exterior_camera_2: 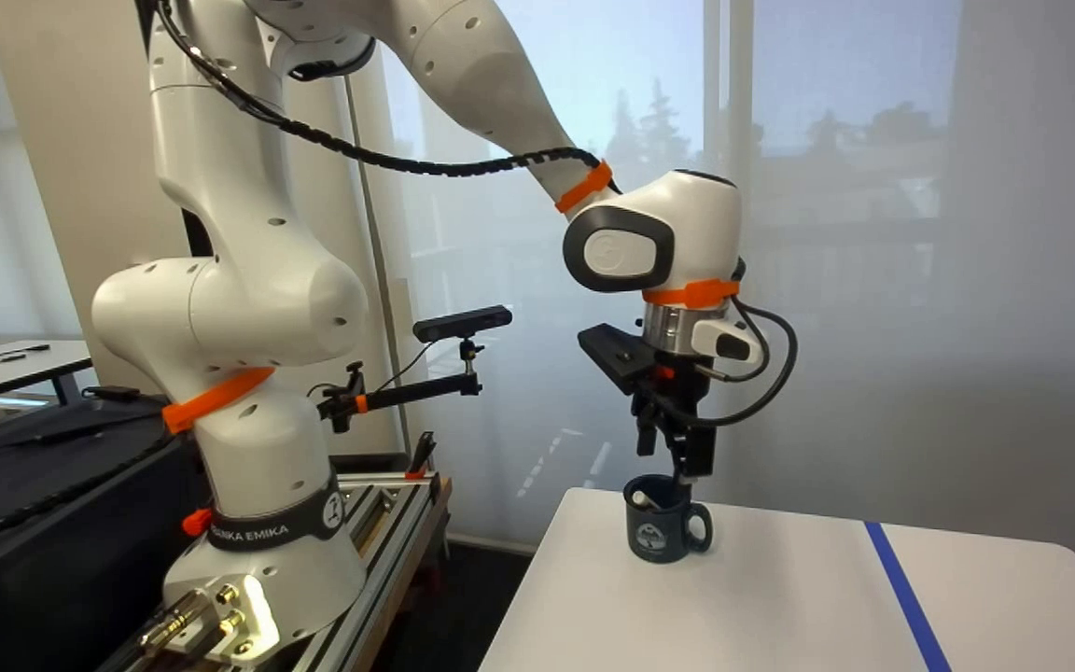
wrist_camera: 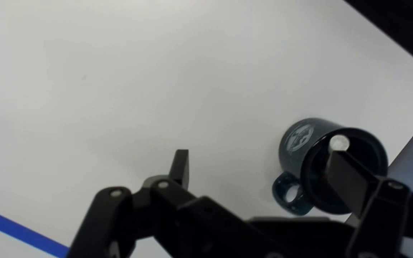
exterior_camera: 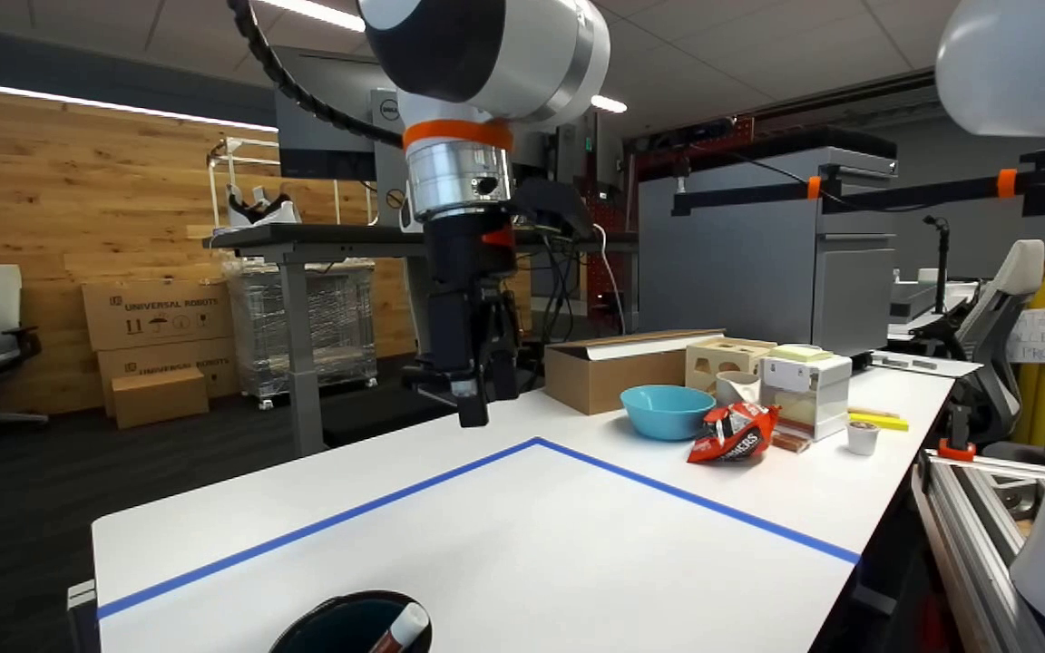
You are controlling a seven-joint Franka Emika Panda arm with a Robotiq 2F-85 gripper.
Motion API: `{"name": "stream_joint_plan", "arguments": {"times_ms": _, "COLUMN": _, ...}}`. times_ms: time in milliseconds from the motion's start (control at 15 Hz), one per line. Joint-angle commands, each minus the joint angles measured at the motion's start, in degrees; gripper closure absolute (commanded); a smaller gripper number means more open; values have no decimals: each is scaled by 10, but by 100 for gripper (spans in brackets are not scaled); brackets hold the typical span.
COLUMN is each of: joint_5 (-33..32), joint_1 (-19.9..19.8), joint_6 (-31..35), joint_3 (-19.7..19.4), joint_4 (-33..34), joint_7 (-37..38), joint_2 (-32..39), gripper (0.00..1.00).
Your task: Pick up the marker from the cup and put it on the table
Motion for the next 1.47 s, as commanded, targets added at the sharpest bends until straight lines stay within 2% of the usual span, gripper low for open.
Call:
{"name": "stream_joint_plan", "arguments": {"times_ms": 0, "joint_5": -22, "joint_1": 17, "joint_6": -36, "joint_3": 0, "joint_4": -6, "joint_7": -32, "joint_2": 22, "gripper": 0}}
{"name": "stream_joint_plan", "arguments": {"times_ms": 67, "joint_5": -5, "joint_1": 9, "joint_6": -20, "joint_3": 2, "joint_4": -7, "joint_7": -21, "joint_2": 8, "gripper": 0}}
{"name": "stream_joint_plan", "arguments": {"times_ms": 467, "joint_5": -14, "joint_1": 15, "joint_6": -27, "joint_3": 5, "joint_4": -10, "joint_7": -30, "joint_2": 0, "gripper": 0}}
{"name": "stream_joint_plan", "arguments": {"times_ms": 933, "joint_5": -12, "joint_1": 50, "joint_6": -12, "joint_3": 54, "joint_4": -36, "joint_7": -45, "joint_2": 9, "gripper": 0}}
{"name": "stream_joint_plan", "arguments": {"times_ms": 1200, "joint_5": -20, "joint_1": 77, "joint_6": 23, "joint_3": 78, "joint_4": -46, "joint_7": -54, "joint_2": 7, "gripper": 0}}
{"name": "stream_joint_plan", "arguments": {"times_ms": 1400, "joint_5": -12, "joint_1": 86, "joint_6": 71, "joint_3": 97, "joint_4": -54, "joint_7": -90, "joint_2": 18, "gripper": 0}}
